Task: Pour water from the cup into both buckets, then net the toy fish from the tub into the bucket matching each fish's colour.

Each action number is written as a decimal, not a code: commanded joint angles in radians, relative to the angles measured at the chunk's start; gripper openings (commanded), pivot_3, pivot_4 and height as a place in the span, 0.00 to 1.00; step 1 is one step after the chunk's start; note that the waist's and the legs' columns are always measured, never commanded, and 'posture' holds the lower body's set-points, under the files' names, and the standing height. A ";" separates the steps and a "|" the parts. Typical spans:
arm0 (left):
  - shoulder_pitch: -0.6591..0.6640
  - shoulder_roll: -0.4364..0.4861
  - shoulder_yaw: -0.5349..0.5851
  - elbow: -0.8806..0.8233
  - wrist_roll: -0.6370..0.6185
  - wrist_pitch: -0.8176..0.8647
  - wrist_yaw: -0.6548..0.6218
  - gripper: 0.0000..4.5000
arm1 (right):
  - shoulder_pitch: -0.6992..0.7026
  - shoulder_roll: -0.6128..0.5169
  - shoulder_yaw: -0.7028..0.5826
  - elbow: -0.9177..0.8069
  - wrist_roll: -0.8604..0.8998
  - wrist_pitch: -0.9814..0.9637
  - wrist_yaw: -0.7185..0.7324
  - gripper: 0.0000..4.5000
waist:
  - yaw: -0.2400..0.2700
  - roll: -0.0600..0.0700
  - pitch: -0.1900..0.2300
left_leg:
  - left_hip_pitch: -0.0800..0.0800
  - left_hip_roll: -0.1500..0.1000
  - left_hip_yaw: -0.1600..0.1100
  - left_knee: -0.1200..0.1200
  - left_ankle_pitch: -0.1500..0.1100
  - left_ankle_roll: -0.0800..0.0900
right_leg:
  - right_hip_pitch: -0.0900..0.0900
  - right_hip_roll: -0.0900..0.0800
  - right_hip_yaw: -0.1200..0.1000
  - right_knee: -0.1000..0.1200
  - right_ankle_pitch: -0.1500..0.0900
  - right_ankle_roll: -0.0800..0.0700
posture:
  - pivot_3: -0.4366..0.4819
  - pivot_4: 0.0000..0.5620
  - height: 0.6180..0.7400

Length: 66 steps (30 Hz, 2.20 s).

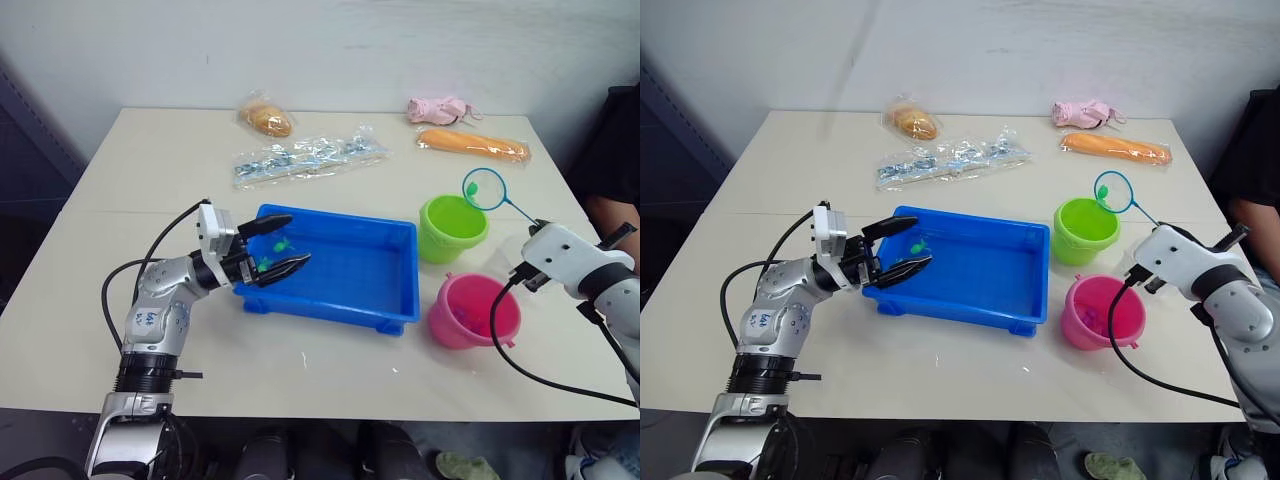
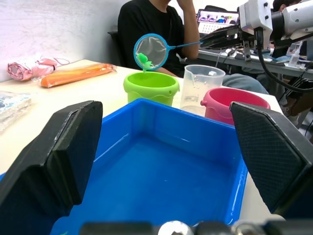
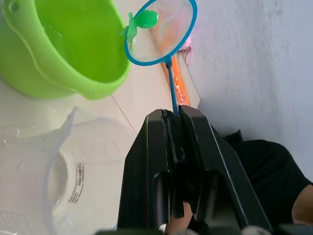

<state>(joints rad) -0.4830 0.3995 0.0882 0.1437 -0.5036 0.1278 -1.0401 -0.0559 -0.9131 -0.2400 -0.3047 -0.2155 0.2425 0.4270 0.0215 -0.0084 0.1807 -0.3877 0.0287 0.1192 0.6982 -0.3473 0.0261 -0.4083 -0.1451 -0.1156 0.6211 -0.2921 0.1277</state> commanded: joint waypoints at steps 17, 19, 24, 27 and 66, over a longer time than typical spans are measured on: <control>-0.040 -0.033 0.001 -0.034 0.005 -0.021 0.055 0.99 | 0.027 0.001 -0.062 0.000 -0.077 -0.166 -0.047 0.00 | 0.000 0.000 0.000 | 0.000 0.000 0.000 0.000 0.000 0.000 | 0.000 0.000 0.000 0.000 0.000 0.000 | 0.48 0.27 1.00; -0.033 -0.015 0.013 -0.046 0.003 -0.017 0.058 0.99 | 0.021 0.010 -0.096 -0.014 -0.025 -0.179 -0.028 0.00 | 0.000 0.000 0.000 | 0.000 0.000 0.000 0.000 0.000 0.000 | 0.000 0.000 0.000 0.000 0.000 0.000 | 0.48 0.27 1.00; 0.031 0.060 0.056 -0.091 -0.020 0.010 0.042 0.99 | -0.065 0.154 -0.136 -0.138 0.443 0.064 0.121 0.00 | -0.007 0.000 0.000 | 0.001 0.000 0.000 0.000 0.000 0.000 | 0.001 0.001 0.000 0.000 0.000 0.000 | 0.48 0.27 1.00; 0.116 0.129 0.111 -0.124 -0.031 0.027 0.033 0.99 | -0.132 0.188 -0.110 -0.252 0.784 0.352 0.186 0.00 | -0.026 0.002 0.000 | 0.001 0.003 -0.002 0.000 0.001 -0.001 | 0.001 0.002 0.000 0.001 0.000 -0.001 | 0.48 0.27 1.00; 0.418 0.332 0.278 -0.229 -0.028 0.071 0.032 0.99 | -0.617 0.441 0.463 0.107 0.694 0.917 0.110 0.00 | -0.050 0.001 -0.001 | -0.002 0.001 0.000 -0.002 -0.002 0.001 | -0.004 -0.003 -0.001 0.001 0.000 -0.002 | 0.48 0.27 1.00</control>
<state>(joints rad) -0.0654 0.7150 0.3644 -0.0484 -0.5255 0.1964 -1.0058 -0.6775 -0.4801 0.2327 -0.1459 0.4446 1.1339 0.5077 -0.0289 -0.0074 0.1800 -0.3897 0.0300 0.1194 0.6962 -0.3491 0.0269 -0.4126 -0.1485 -0.1171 0.6224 -0.2923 0.1252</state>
